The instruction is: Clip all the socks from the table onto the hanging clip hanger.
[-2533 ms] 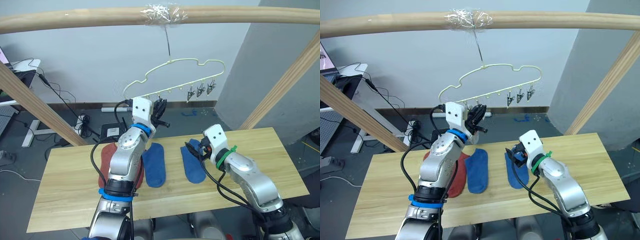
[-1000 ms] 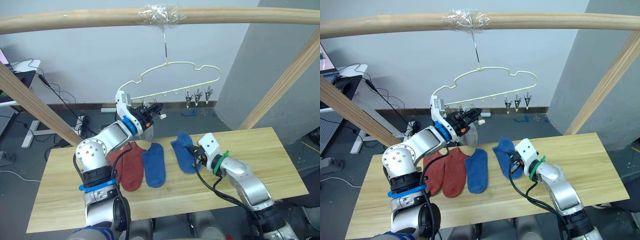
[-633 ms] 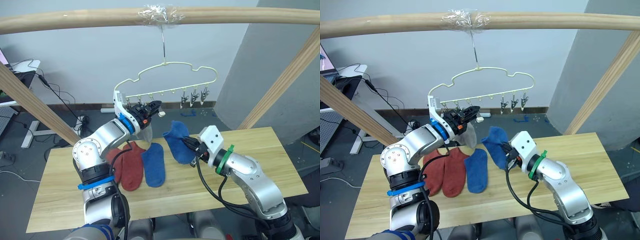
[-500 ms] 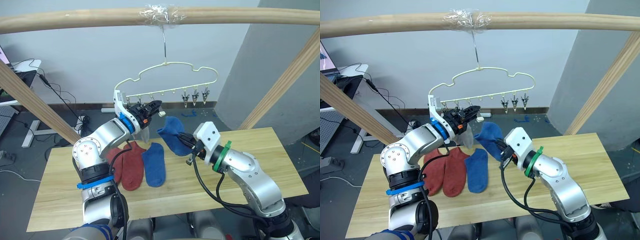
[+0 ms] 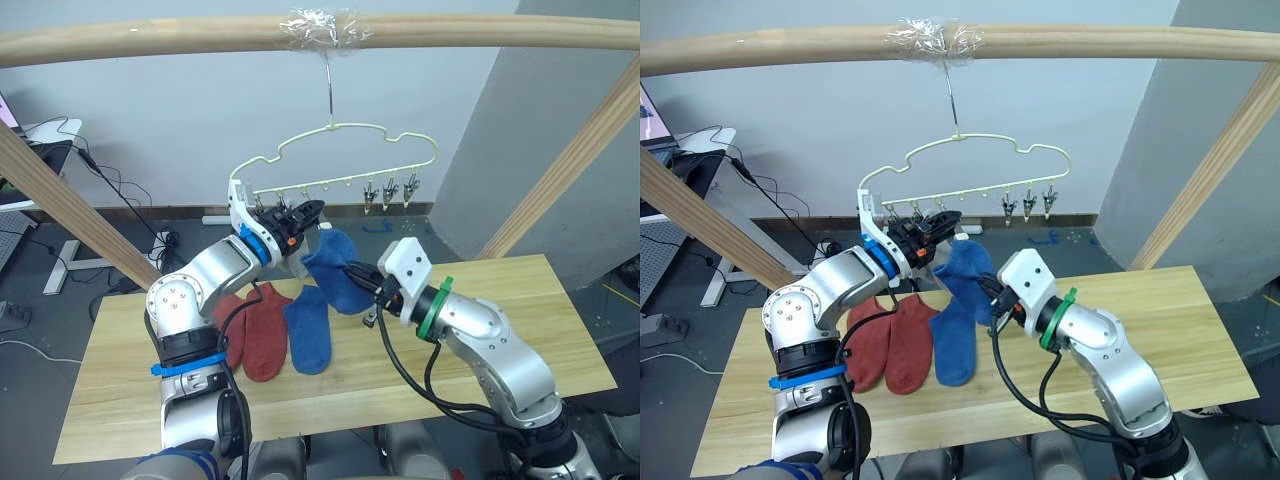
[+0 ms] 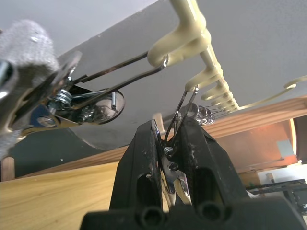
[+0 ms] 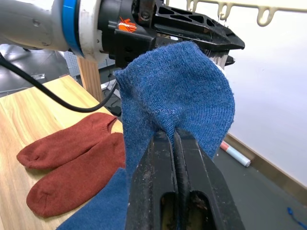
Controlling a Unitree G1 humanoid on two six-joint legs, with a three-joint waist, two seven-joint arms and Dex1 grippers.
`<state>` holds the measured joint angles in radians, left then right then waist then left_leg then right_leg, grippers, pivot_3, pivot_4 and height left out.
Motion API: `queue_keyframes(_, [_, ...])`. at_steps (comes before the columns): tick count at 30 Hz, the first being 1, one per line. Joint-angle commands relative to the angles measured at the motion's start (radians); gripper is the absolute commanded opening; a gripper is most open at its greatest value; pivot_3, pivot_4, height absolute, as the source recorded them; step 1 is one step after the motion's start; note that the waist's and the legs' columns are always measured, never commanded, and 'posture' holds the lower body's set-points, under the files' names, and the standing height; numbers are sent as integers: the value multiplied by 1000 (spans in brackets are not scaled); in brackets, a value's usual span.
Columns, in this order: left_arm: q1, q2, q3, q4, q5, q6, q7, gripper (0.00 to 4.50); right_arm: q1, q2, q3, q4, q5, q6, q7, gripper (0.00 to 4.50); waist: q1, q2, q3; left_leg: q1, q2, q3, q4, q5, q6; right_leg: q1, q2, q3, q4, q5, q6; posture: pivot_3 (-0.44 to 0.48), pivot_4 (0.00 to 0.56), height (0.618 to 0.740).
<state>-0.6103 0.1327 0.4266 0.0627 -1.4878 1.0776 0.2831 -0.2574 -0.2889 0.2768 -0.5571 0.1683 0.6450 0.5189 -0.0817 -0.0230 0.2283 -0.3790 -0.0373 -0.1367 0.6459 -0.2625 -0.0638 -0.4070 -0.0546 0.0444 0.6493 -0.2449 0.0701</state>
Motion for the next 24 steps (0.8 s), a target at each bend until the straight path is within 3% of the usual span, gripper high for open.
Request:
queue_keyframes(1, [10, 13, -11, -18, -20, -17, 9, 299, -13, 14, -4, -12, 25, -7, -2, 22, 0, 0, 0, 0, 0, 0, 0, 0, 0, 0, 0, 0, 0, 0, 0, -113, 196, 740])
queue_keyframes(24, [25, 52, -61, -26, -99, -44, 13, 299, -32, 37, -16, 52, 66, -22, 3, 22, 1, 0, 0, 0, 0, 0, 0, 0, 0, 0, 0, 0, 0, 0, 0, -110, 195, 740])
